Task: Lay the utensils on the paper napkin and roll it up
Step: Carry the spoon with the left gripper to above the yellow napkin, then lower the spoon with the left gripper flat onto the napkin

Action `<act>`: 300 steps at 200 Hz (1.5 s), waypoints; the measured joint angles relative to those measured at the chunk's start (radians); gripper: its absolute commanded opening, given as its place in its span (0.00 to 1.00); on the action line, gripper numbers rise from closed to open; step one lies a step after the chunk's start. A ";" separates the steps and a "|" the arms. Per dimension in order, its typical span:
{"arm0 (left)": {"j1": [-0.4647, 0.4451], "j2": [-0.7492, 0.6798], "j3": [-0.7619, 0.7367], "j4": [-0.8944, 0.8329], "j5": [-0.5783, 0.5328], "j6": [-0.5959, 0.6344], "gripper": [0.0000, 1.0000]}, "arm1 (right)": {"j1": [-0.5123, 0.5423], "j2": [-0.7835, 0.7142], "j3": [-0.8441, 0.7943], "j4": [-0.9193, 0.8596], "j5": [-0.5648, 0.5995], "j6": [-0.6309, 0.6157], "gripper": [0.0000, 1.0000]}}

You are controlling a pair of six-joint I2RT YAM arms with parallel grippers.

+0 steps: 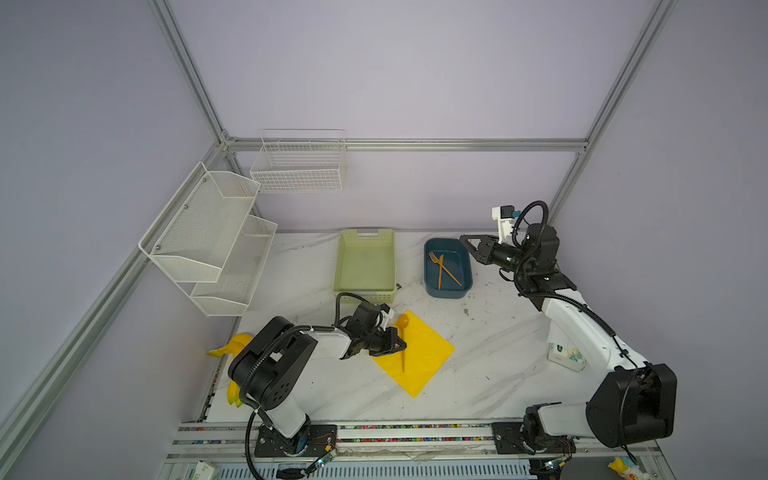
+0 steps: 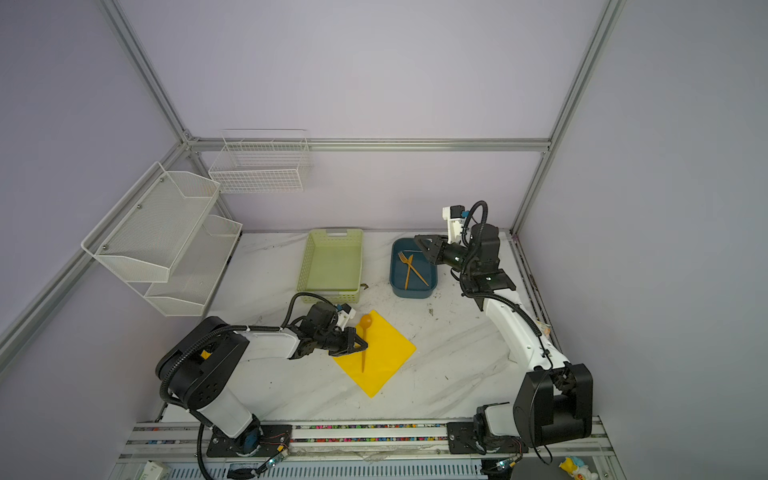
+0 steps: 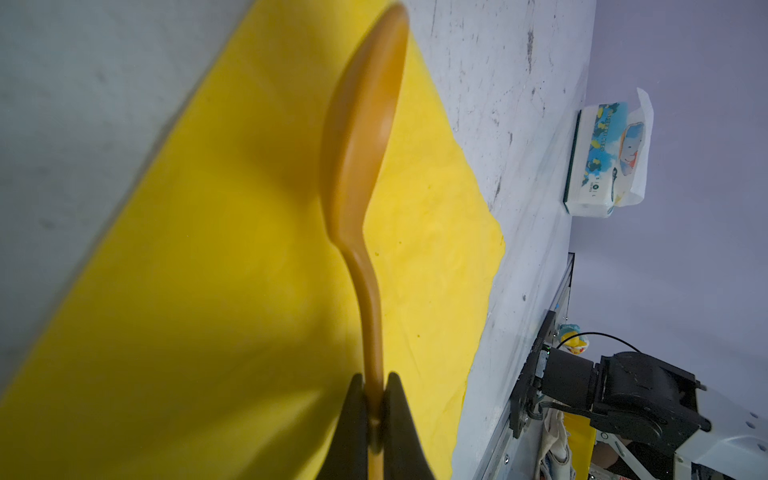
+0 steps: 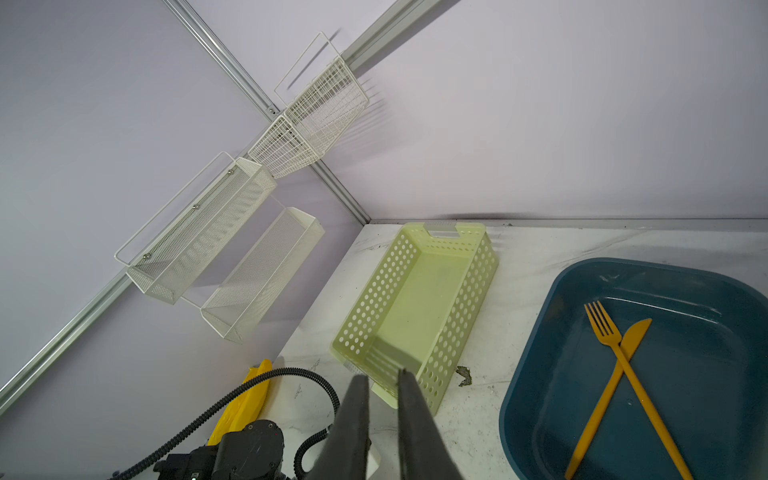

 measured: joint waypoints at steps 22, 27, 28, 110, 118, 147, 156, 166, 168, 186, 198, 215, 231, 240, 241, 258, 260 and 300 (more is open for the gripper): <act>0.000 0.003 0.002 0.000 0.000 0.000 0.09 | 0.000 0.000 0.000 0.000 0.000 0.000 0.18; 0.000 0.003 0.002 0.000 0.000 0.000 0.10 | 0.000 0.000 0.000 0.000 0.000 0.000 0.18; 0.000 0.003 0.002 0.000 0.000 0.000 0.10 | 0.000 0.000 0.000 0.000 0.000 0.000 0.18; 0.008 0.006 0.006 -0.018 -0.001 0.000 0.16 | 0.000 0.001 0.000 -0.001 0.000 0.000 0.18; 0.009 0.006 0.007 -0.021 -0.001 0.000 0.17 | 0.000 0.001 0.000 -0.001 0.000 0.000 0.18; 0.009 0.006 0.017 -0.039 -0.004 0.001 0.19 | 0.000 0.001 0.000 -0.002 0.000 0.000 0.18; 0.009 0.005 0.021 -0.047 -0.008 0.002 0.20 | 0.000 0.001 0.000 -0.002 0.000 0.000 0.18; 0.010 0.000 0.026 -0.063 -0.016 0.003 0.20 | 0.000 0.001 0.000 -0.003 0.000 0.000 0.18; 0.010 0.000 0.027 -0.066 -0.017 0.004 0.20 | 0.000 0.001 0.000 -0.003 0.000 0.000 0.18; 0.010 -0.015 0.041 -0.111 -0.042 0.012 0.22 | 0.000 0.001 0.000 -0.005 0.000 0.000 0.18; 0.011 -0.028 0.052 -0.143 -0.058 0.022 0.23 | 0.000 0.001 0.000 -0.005 0.000 0.000 0.18; 0.012 -0.053 0.068 -0.188 -0.077 0.035 0.25 | 0.000 0.001 0.000 -0.008 0.001 0.000 0.18; 0.012 -0.077 0.088 -0.230 -0.098 0.055 0.27 | 0.000 0.001 0.000 -0.017 0.003 -0.001 0.18; 0.012 -0.085 0.106 -0.261 -0.112 0.062 0.27 | 0.000 0.001 0.000 -0.023 0.004 0.000 0.18; 0.012 -0.085 0.108 -0.263 -0.113 0.063 0.27 | 0.000 0.001 0.000 -0.023 0.004 0.000 0.18; 0.012 -0.093 0.148 -0.318 -0.144 0.081 0.29 | 0.000 0.001 0.000 -0.032 0.013 -0.005 0.18; 0.012 -0.094 0.153 -0.326 -0.149 0.082 0.29 | 0.000 0.000 0.001 -0.033 0.014 -0.005 0.18; 0.007 -0.097 0.239 -0.434 -0.220 0.110 0.33 | 0.000 0.000 0.010 -0.056 0.032 -0.020 0.18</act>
